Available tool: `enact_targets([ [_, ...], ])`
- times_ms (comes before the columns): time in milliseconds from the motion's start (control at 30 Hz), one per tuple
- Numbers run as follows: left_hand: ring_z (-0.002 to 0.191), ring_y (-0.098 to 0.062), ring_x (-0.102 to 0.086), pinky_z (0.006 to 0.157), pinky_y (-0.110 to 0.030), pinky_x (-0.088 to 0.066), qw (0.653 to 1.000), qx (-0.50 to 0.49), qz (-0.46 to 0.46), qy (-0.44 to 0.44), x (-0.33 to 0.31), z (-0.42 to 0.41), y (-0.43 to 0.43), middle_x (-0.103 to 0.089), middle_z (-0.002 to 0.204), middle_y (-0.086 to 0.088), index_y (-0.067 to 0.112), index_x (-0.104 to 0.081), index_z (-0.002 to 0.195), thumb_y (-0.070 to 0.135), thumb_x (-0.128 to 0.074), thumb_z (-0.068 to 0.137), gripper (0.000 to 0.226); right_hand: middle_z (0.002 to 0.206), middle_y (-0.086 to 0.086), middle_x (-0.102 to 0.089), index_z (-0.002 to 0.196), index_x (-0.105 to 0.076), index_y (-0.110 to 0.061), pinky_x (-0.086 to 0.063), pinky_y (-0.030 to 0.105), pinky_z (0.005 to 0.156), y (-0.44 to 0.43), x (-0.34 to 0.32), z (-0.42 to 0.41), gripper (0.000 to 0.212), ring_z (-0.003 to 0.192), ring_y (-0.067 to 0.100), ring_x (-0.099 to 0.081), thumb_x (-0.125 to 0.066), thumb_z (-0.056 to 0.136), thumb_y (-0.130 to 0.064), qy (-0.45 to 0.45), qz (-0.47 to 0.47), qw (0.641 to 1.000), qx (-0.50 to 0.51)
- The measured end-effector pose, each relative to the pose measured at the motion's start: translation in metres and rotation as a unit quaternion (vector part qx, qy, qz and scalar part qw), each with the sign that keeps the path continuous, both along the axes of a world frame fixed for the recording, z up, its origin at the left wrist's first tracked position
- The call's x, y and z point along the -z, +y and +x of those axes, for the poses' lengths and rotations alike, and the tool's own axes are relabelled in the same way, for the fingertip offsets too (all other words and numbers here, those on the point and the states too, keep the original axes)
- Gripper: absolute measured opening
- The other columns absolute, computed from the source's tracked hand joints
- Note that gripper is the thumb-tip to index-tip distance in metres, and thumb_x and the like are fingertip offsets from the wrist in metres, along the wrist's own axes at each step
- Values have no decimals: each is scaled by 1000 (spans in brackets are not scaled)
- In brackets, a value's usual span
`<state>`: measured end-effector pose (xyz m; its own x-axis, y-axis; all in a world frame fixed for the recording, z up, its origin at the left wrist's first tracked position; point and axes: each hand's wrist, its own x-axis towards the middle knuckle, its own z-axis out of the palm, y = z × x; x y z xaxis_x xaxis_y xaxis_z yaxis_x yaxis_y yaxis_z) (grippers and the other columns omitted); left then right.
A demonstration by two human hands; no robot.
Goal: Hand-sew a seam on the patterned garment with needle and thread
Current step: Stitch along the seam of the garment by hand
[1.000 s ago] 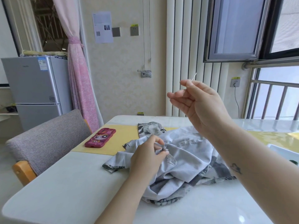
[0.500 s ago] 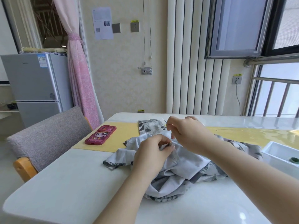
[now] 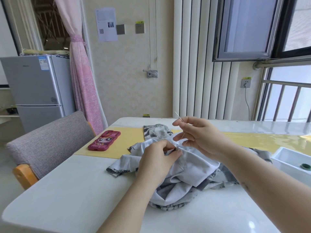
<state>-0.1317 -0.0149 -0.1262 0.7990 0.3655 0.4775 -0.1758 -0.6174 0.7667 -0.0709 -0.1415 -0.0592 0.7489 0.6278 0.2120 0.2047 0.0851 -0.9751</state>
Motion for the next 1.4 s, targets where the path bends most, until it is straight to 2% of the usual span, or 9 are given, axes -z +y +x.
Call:
enact_targets([
  [167,72,-5,-57,75,-30,-49,1000,-3,10,15,-3,-2,-4,-58,64,18,31,-54,63,27,-70,82,26,47,-3,-28,88,-59,-11,-33,18,46,10,3,-10,16,41,12,-39,-47,98,-11,61,57,996,-13],
  [267,67,-7,-52,70,-30,-46,998,-18,51,41,-7,-3,-8,-58,62,17,28,-48,60,23,-65,83,28,46,-4,-25,85,-58,-10,-22,17,40,17,6,-12,20,39,10,-25,-44,99,-7,89,76,993,-9],
  [400,73,-19,-54,67,-32,-46,993,-31,97,53,-9,-1,-10,-55,65,5,25,-46,63,18,-55,82,23,44,-5,-25,82,-57,-10,-23,17,37,21,9,-13,24,40,10,-20,-41,100,-5,115,92,989,-12],
  [533,73,-19,-53,64,-31,-43,991,-38,113,55,-8,-2,-13,-55,66,4,21,-52,70,17,-52,82,13,43,-6,-25,82,-56,-10,-21,16,36,22,11,-15,24,37,8,-20,-40,100,-5,121,100,987,-11],
  [667,72,-11,-54,65,-28,-44,993,-37,105,45,-9,-2,-12,-56,64,12,31,-47,62,31,-62,84,26,41,-8,-27,84,-56,-10,-24,16,38,18,2,-12,23,36,8,-25,-40,100,-7,76,86,993,29],
  [867,78,-1,-59,76,-22,-46,999,39,2,18,-9,-8,-6,-66,77,14,29,-69,80,30,-71,82,3,37,-12,-33,88,-58,-12,-32,24,50,7,-10,-1,20,38,9,-44,-43,100,-13,-24,-1,995,94],
  [1000,82,6,-60,78,-12,-44,992,99,-77,7,-13,-12,-6,-69,81,20,26,-73,83,23,-70,84,4,39,-9,-34,88,-59,-12,-34,23,51,6,-10,1,19,42,10,-47,-44,100,-14,-19,-3,996,90],
  [1133,88,-5,-65,87,-23,-49,980,141,-142,1,-13,-13,-7,-73,86,11,29,-73,77,22,-67,87,13,43,-6,-31,87,-57,-11,-33,18,42,9,-11,-2,19,41,10,-41,-43,100,-13,36,38,997,48],
  [1400,57,0,-42,59,-16,-33,990,126,-53,24,-16,-13,-15,-51,53,13,35,-60,54,23,-65,88,36,46,-2,-29,85,-58,-10,-26,17,38,20,-9,-15,21,35,9,-35,-43,100,-10,36,30,999,15],
])
